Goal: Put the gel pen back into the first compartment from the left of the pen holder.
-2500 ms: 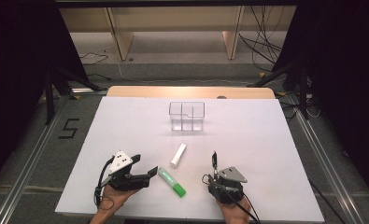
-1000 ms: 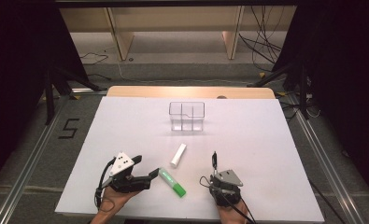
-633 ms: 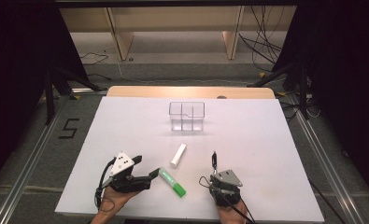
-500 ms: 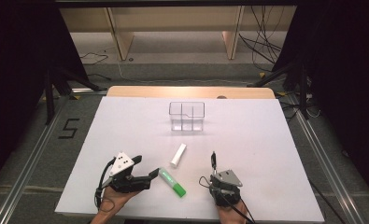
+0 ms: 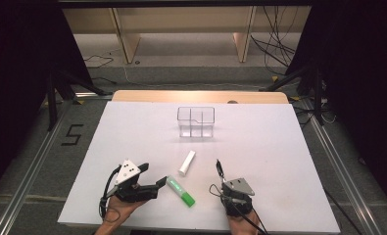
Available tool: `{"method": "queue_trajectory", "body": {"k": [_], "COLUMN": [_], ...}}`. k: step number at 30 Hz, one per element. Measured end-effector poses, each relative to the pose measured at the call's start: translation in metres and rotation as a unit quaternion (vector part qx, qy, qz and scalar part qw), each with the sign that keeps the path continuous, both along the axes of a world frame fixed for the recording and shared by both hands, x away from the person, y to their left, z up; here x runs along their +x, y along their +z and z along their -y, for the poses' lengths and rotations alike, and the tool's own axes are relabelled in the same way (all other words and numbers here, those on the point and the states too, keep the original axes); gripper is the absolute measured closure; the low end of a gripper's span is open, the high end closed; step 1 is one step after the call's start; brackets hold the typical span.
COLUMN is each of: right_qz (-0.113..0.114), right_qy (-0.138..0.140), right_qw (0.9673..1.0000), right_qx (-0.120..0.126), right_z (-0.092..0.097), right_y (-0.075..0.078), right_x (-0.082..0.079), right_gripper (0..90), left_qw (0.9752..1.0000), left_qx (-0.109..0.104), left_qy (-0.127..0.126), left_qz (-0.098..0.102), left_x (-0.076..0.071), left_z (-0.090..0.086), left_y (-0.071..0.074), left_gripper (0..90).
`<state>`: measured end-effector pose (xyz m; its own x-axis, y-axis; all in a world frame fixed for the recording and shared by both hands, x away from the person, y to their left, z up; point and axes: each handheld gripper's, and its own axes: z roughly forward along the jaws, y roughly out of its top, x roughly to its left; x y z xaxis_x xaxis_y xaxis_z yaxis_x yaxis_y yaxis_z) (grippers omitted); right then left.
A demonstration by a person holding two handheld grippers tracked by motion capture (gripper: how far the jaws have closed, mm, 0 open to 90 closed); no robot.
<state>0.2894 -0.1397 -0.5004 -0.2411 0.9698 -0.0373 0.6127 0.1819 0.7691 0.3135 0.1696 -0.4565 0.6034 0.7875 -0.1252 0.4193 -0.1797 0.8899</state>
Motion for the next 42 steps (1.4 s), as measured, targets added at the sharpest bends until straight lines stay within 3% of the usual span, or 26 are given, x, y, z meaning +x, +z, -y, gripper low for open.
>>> {"method": "queue_trajectory", "body": {"k": [14, 21, 29, 35, 42], "right_qz": [-0.007, 0.006, 0.028, 0.053, 0.096], "right_qy": [0.017, 0.035, 0.073, 0.103, 0.144], "right_qw": [0.9995, 0.9988, 0.9966, 0.9930, 0.9848], "right_qx": [0.026, 0.035, 0.025, 0.021, -0.009], "right_z": [0.011, 0.016, 0.015, 0.017, 0.012], "right_y": [0.005, 0.014, 0.026, 0.039, 0.051], "right_x": [0.003, 0.002, -0.001, -0.006, -0.014], "right_gripper": [80.2, 80.3, 80.4, 80.4, 80.3], "left_qw": [1.0000, 1.0000, 1.0000, 1.0000, 0.9999], "left_qx": [-0.001, 0.000, -0.001, -0.001, -0.002], "left_qy": [0.002, 0.003, 0.001, 0.003, 0.003], "left_qz": [-0.001, -0.003, -0.007, -0.008, -0.015], "left_x": [0.001, 0.002, 0.003, 0.004, 0.006], "left_z": [-0.001, -0.001, -0.002, -0.004, -0.005], "left_y": [-0.001, -0.001, -0.002, -0.002, -0.003], "left_gripper": [18.1, 18.1, 18.1, 18.1, 18.1]}}
